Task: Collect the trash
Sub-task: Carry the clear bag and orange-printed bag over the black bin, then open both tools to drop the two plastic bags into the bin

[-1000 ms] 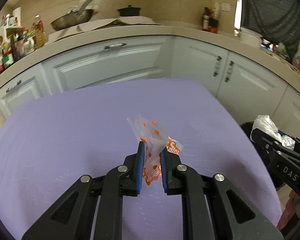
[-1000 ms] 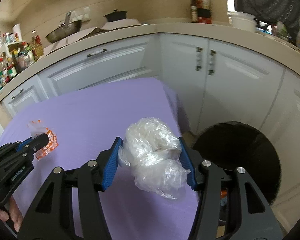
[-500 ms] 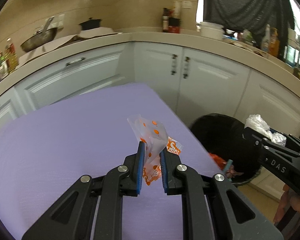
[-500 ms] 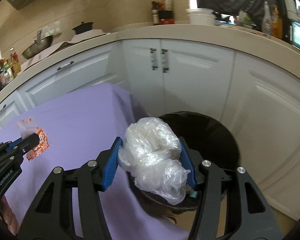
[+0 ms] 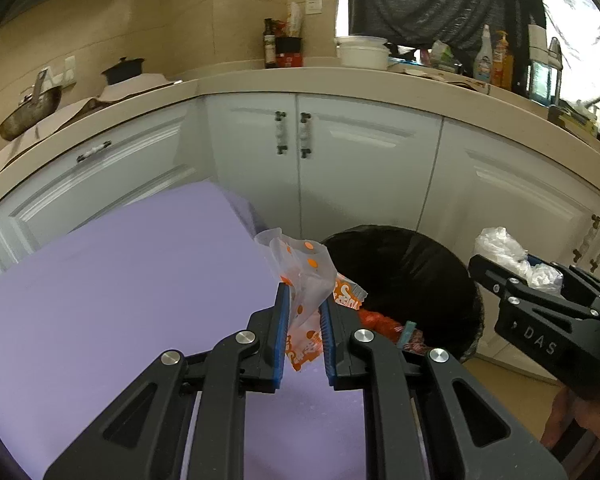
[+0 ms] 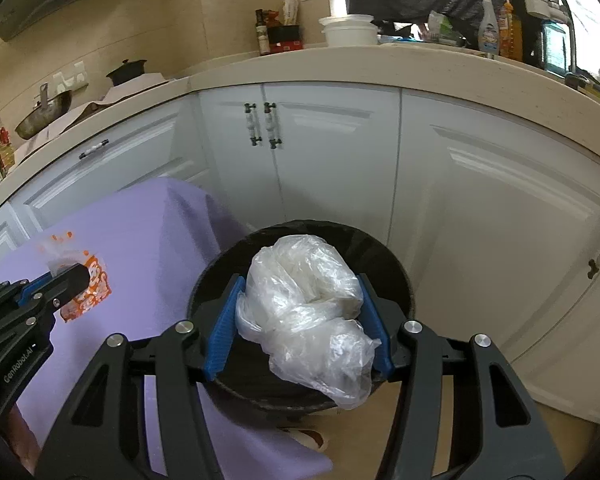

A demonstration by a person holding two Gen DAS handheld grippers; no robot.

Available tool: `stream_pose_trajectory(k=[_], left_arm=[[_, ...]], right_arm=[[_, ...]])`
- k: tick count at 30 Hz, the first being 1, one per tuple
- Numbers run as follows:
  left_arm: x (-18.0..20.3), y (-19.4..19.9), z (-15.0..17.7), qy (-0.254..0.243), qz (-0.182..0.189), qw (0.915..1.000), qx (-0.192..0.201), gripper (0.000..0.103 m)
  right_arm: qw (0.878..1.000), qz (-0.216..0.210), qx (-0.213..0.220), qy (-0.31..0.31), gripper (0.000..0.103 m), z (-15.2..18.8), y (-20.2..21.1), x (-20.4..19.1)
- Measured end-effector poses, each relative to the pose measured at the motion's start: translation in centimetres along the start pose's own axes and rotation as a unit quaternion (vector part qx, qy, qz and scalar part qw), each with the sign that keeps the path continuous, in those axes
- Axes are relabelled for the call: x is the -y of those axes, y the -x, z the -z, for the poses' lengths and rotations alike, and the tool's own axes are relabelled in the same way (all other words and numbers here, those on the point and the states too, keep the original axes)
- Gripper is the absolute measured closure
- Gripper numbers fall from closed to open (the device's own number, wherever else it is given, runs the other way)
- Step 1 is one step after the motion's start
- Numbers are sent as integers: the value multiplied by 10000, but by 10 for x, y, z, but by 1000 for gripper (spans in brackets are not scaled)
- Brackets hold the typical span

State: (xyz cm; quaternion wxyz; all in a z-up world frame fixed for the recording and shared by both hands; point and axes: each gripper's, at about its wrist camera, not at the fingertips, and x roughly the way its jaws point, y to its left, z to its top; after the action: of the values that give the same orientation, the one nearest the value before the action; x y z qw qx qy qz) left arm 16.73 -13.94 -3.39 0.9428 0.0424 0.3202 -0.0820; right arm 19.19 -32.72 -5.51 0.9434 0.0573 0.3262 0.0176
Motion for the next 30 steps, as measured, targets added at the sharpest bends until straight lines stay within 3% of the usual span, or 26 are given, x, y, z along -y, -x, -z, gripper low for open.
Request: stream_pose_trajectory(k=[30], left_arm=[[35,-48,-12,-219,86,9997,-75,87]], right_arm=[[9998,41,91,-170,49,-9,-23,31]])
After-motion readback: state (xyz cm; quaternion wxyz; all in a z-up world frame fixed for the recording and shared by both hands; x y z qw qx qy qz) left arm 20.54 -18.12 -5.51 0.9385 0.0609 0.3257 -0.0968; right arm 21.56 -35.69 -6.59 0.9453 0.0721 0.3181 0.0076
